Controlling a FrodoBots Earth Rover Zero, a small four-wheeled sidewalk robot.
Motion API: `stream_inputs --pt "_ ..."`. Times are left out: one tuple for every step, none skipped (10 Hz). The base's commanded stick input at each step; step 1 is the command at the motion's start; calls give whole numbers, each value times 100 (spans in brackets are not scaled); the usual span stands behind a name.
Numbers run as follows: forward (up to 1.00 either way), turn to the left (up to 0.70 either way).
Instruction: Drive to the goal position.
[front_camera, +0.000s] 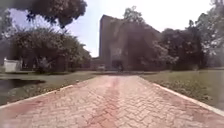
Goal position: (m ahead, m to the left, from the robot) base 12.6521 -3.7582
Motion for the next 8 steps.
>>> stream_inputs --pt "70 0" --pt "70 0" --pt "70 0" --pt "70 0" --pt "70 0" --pt "70 0" --pt "70 0" --pt "70 0"
